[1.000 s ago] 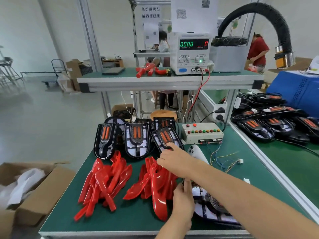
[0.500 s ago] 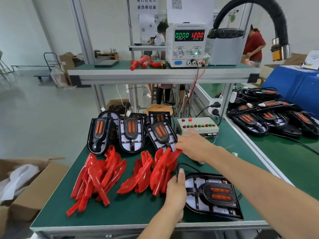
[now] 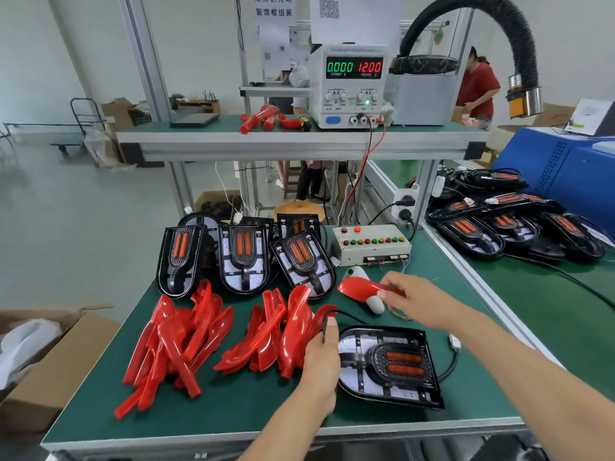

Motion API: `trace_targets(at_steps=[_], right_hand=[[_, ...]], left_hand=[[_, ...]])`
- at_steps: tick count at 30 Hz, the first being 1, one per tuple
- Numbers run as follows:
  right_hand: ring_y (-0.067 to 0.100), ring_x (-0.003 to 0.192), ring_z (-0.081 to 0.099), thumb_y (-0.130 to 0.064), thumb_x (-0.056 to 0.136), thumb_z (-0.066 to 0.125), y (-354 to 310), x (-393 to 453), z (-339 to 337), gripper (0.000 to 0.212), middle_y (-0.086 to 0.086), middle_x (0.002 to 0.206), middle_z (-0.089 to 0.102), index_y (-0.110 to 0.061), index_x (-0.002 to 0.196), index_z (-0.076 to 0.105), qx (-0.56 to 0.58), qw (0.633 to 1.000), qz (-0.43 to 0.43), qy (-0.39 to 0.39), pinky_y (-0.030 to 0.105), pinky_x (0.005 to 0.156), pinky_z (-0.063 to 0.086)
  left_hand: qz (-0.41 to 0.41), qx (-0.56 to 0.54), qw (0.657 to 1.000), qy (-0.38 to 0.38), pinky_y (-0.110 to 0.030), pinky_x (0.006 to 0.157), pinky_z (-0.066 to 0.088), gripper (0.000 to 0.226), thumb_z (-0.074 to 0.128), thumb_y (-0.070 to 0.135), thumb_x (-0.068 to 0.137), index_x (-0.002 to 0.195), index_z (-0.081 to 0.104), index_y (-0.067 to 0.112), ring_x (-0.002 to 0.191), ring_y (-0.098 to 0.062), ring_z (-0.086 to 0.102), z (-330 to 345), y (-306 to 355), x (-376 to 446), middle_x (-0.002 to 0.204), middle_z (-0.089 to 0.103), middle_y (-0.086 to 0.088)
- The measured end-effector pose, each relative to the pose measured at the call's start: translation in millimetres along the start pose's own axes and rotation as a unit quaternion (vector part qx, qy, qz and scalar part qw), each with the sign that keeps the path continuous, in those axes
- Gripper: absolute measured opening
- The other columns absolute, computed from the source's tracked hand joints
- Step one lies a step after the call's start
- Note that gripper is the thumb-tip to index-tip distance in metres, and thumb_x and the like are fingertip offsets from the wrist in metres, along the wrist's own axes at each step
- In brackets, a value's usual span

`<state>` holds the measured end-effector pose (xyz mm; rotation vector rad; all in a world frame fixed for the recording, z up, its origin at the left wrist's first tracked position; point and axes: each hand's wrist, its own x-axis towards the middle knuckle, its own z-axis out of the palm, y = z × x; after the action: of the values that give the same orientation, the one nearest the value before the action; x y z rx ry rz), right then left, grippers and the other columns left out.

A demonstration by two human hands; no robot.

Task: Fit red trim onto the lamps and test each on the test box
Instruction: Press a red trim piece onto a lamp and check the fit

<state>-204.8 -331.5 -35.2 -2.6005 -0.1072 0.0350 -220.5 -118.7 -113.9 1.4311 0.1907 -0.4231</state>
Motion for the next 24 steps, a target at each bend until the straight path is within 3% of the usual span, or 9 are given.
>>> trace_targets(at_steps=[3, 6, 10, 14, 19, 24], right_hand=[[0.004, 0.062, 0.054, -0.035, 0.104, 0.055, 7, -20, 0, 0.017, -0.005, 0.079, 0.068, -0.028, 0.093, 0.065, 0.049, 0.998, 0.015, 0.020, 0.027, 0.066, 0.046], [0.004, 0.061, 0.058, -0.031, 0.106, 0.053, 6, -39, 2, 0.023, -0.012, 0.073, 0.062, -0.032, 0.088, 0.067, 0.057, 0.998, -0.011, 0.014, 0.019, 0.065, 0.046], [0.002, 0.088, 0.053, -0.026, 0.105, 0.055, 0, -51, 10, 0.022, -0.003, 0.090, 0.056, -0.018, 0.110, 0.075, -0.021, 0.994, -0.110, 0.006, 0.023, 0.081, 0.040], [0.012, 0.097, 0.057, -0.025, 0.104, 0.057, 0, -55, 19, 0.026, -0.003, 0.103, 0.061, -0.017, 0.122, 0.074, -0.067, 0.985, -0.157, 0.034, 0.027, 0.091, 0.045], [0.018, 0.103, 0.064, -0.027, 0.105, 0.055, 2, -50, 32, 0.033, -0.003, 0.112, 0.068, -0.013, 0.132, 0.068, -0.106, 0.980, -0.156, 0.063, 0.034, 0.091, 0.050], [0.015, 0.113, 0.067, -0.035, 0.104, 0.053, 0, -54, 39, 0.039, -0.008, 0.126, 0.070, -0.017, 0.137, 0.065, -0.100, 0.981, -0.143, 0.088, 0.033, 0.097, 0.052]], left_hand=[[-0.014, -0.013, 1.000, -0.003, -0.047, 0.114, 0.042, 0.051, 0.046, 0.058, 0.102, 0.126, 0.068, 0.018, 0.121, -0.022, 0.062, -2, 0, 3, 0.125, 0.072, 0.002], [-0.019, -0.033, 0.999, -0.001, -0.047, 0.109, 0.048, 0.058, 0.044, 0.063, 0.100, 0.124, 0.070, 0.017, 0.113, -0.022, 0.069, -2, 2, 5, 0.116, 0.076, 0.000], [-0.046, -0.075, 0.996, 0.011, -0.050, 0.107, 0.050, 0.072, 0.041, 0.071, 0.096, 0.127, 0.068, 0.013, 0.110, -0.027, 0.071, 0, 1, 9, 0.114, 0.077, -0.007], [-0.056, -0.095, 0.994, 0.012, -0.050, 0.105, 0.052, 0.077, 0.044, 0.077, 0.090, 0.126, 0.068, 0.013, 0.107, -0.028, 0.072, 0, 0, 12, 0.111, 0.077, -0.006], [-0.017, -0.091, 0.995, -0.044, -0.049, 0.103, 0.053, 0.079, 0.053, 0.076, 0.078, 0.124, 0.068, 0.014, 0.104, -0.027, 0.074, -3, 1, 9, 0.110, 0.078, -0.008], [-0.004, -0.074, 0.996, -0.055, -0.048, 0.100, 0.054, 0.068, 0.050, 0.070, 0.085, 0.120, 0.070, 0.016, 0.100, -0.025, 0.076, -8, 3, 8, 0.107, 0.079, -0.007]])
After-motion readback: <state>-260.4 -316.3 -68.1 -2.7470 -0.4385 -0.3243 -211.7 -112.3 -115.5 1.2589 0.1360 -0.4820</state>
